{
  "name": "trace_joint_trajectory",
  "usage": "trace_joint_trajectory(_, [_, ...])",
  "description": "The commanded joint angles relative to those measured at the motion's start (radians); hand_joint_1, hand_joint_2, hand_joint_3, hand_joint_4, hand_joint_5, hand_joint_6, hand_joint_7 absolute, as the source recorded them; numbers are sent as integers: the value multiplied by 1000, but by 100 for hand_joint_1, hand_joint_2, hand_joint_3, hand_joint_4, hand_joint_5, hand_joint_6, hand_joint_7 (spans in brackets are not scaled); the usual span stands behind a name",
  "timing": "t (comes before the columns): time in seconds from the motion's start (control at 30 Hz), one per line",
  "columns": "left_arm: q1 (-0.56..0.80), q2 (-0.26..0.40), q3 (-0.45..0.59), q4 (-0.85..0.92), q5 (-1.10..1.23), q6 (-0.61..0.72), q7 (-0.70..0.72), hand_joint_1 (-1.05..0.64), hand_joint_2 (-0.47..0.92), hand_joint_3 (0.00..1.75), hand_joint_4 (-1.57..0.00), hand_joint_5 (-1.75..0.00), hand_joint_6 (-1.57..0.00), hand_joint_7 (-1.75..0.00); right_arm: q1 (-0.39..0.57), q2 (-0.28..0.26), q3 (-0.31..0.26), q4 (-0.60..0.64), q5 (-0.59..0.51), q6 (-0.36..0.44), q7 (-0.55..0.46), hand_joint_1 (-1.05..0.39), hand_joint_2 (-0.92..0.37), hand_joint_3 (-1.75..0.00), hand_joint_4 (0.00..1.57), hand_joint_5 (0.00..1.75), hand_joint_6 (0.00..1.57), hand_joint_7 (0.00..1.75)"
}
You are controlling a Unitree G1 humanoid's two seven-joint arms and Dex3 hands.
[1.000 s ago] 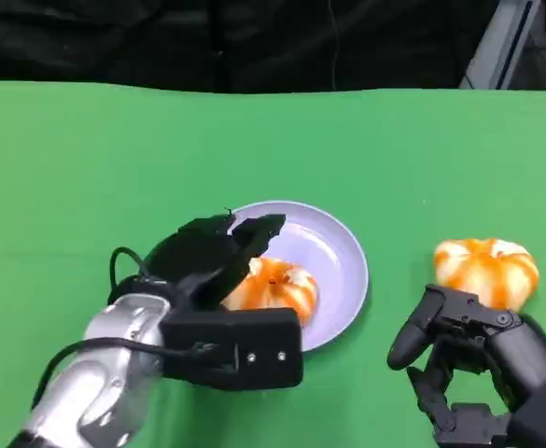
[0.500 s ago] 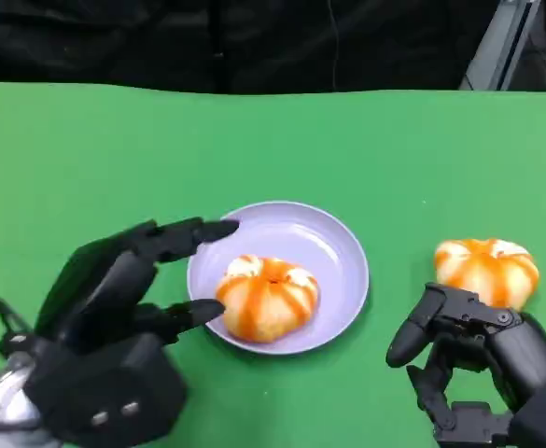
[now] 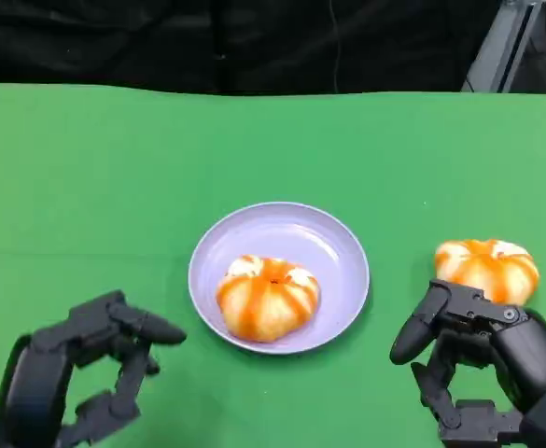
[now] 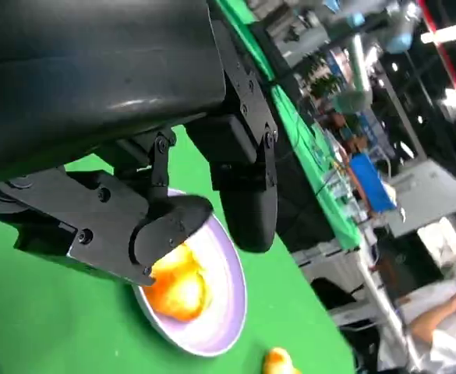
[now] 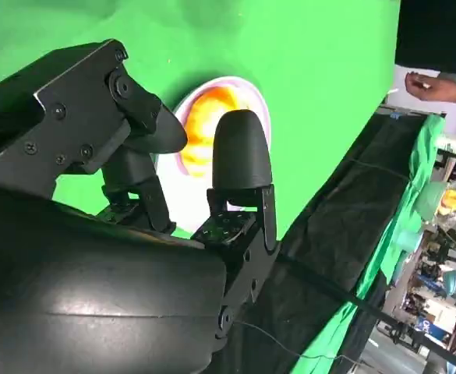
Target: Grasp the bread from the table and place it into the plate.
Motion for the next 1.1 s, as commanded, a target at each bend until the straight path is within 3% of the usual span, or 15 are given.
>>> trace_joint_trajectory(0.03, [20, -12, 15, -4, -42, -30, -5, 5, 50, 133, -80, -162, -76, -139, 0, -15, -15, 20, 10, -40, -2, 5, -41, -124, 77, 162, 68, 143])
trace_joint_trajectory(0.43, [-9, -42, 9, 56, -116, -34, -39, 8, 45, 136, -82, -168, -77, -147, 10, -25, -49, 22, 21, -60, 6, 7, -43, -120, 76, 161, 69, 141])
trace_joint_trajectory(1.1, [-35, -41, 18, 112, -115, -88, -58, 7, 48, 128, -82, -170, -77, -146, 2, -34, -45, 49, 13, -94, 5, 7, -45, -117, 76, 162, 68, 142])
